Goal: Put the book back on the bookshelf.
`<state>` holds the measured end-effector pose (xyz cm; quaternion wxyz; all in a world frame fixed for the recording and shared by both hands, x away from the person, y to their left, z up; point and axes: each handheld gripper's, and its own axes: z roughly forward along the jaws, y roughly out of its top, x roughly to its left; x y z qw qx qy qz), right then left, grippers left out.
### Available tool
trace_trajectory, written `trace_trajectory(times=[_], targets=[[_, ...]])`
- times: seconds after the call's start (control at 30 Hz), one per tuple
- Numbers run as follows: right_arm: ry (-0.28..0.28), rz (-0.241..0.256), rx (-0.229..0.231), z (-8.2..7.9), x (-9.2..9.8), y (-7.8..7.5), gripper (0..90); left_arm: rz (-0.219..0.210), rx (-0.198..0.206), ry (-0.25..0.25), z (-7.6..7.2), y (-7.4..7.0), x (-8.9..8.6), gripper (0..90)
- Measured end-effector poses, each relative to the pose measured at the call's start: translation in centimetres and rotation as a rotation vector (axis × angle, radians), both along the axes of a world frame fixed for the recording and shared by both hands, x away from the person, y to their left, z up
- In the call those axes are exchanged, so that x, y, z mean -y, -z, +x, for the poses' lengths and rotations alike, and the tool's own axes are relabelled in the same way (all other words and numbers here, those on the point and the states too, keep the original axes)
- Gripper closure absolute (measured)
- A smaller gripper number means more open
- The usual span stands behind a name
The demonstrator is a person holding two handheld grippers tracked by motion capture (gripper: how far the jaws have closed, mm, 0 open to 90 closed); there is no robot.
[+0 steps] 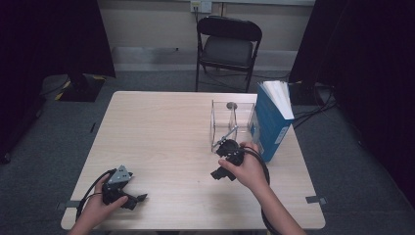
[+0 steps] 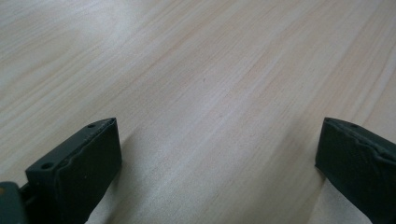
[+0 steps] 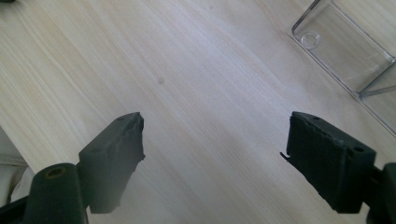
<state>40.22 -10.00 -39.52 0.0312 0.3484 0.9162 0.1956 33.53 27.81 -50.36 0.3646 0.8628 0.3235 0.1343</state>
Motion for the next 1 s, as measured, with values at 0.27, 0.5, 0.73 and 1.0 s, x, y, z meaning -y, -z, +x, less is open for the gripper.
trace_trajectory(times=[0.27,0.5,0.73,1.0], targets=[[-0.006,0.024,-0.005,0.0,-0.9,1.0,18.3,-0.005,-0.005,-0.004,0.0,0.0,0.0,0.0],[-0.016,0.042,-0.013,0.0,-1.7,1.8,18.3,0.000,0.000,0.000,0.0,0.0,0.0,0.0],[-0.020,0.064,-0.020,0.1,-2.4,2.6,18.4,-0.006,-0.005,-0.004,0.0,0.0,0.0,0.0],[-0.028,0.068,-0.034,0.2,-3.5,3.8,18.4,0.000,0.000,0.000,0.0,0.0,0.0,0.0]])
